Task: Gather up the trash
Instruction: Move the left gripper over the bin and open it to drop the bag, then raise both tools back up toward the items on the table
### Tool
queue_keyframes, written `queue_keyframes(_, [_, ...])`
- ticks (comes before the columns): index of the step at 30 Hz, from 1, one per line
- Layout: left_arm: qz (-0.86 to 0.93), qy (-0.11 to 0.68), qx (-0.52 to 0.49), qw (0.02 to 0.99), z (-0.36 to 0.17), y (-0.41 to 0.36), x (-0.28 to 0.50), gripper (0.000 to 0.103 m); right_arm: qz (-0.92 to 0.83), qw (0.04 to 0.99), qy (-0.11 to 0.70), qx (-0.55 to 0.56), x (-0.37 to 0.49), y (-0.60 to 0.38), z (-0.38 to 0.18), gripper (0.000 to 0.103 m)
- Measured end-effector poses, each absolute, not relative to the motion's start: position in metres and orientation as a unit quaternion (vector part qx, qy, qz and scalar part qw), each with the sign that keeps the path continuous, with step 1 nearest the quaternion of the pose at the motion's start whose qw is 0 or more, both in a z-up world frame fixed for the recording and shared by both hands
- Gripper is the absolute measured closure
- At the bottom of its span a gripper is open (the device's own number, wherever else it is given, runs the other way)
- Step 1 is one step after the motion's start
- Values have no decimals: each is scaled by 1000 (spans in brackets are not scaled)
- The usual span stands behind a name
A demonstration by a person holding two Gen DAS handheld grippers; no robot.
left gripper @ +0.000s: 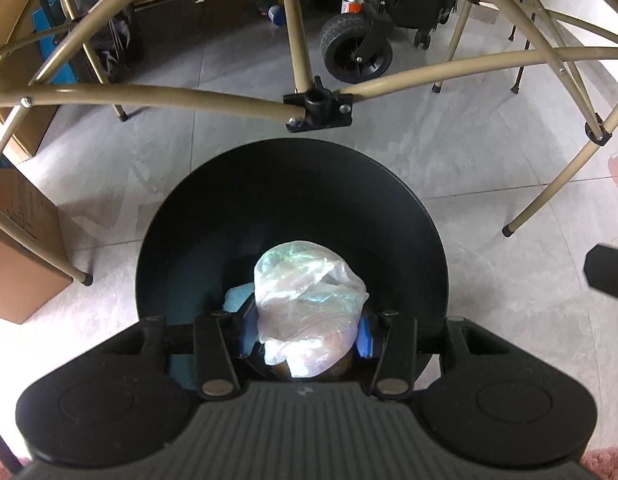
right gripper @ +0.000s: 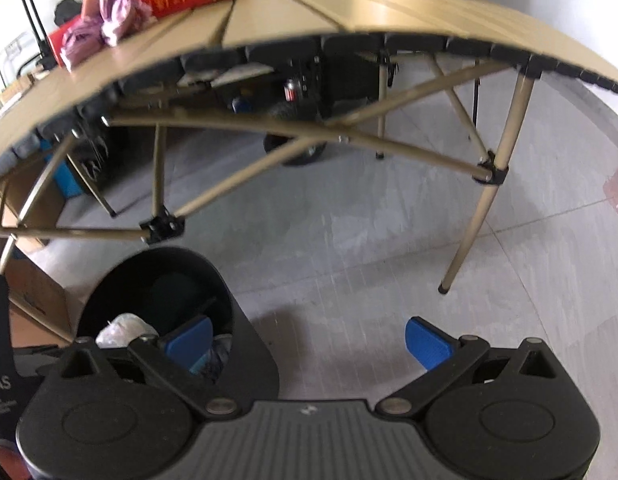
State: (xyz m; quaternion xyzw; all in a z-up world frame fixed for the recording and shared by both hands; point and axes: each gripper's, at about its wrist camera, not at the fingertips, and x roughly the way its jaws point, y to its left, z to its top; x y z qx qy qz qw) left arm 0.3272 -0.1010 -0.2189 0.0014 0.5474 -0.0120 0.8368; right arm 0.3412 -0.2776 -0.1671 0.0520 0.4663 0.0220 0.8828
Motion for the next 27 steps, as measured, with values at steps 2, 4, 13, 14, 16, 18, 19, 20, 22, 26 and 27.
queue_keyframes(2, [-11, 550, 0, 835, -220, -103, 329, 56, 19, 880, 473, 49, 343, -277, -171, 0])
queue_keyframes(4, [-11, 551, 0, 834, -221, -104, 330, 56, 19, 878, 477, 48, 344, -277, -174, 0])
queue_keyframes(13, [0, 567, -5, 824, -231, -104, 334, 55, 15, 867, 496, 42, 351, -277, -188, 0])
queue_keyframes(14, [1, 568, -5, 823, -231, -105, 334, 55, 15, 866, 498, 42, 352, -277, -189, 0])
queue_keyframes(16, [5, 571, -6, 821, -232, -104, 334, 53, 16, 865, 499, 40, 352, -277, -190, 0])
queue_keyframes(18, [7, 573, -7, 819, -233, -104, 334, 51, 15, 865, 499, 40, 353, -278, -190, 0])
queue_keyframes(19, [8, 574, -7, 819, -233, -104, 334, 49, 16, 865, 500, 40, 353, -278, -191, 0])
queue_keyframes(20, [8, 575, -6, 818, -234, -104, 334, 46, 15, 865, 500, 40, 353, -279, -191, 0])
queue_keyframes(22, [11, 576, -6, 817, -234, -104, 335, 29, 16, 865, 500, 40, 353, -279, -191, 0])
queue_keyframes(26, [18, 576, -3, 817, -233, -104, 335, 0, 16, 866, 499, 40, 353, -279, -190, 0])
queue_keyframes(27, [22, 577, -1, 817, -232, -105, 335, 0, 15, 866, 499, 40, 354, -279, -191, 0])
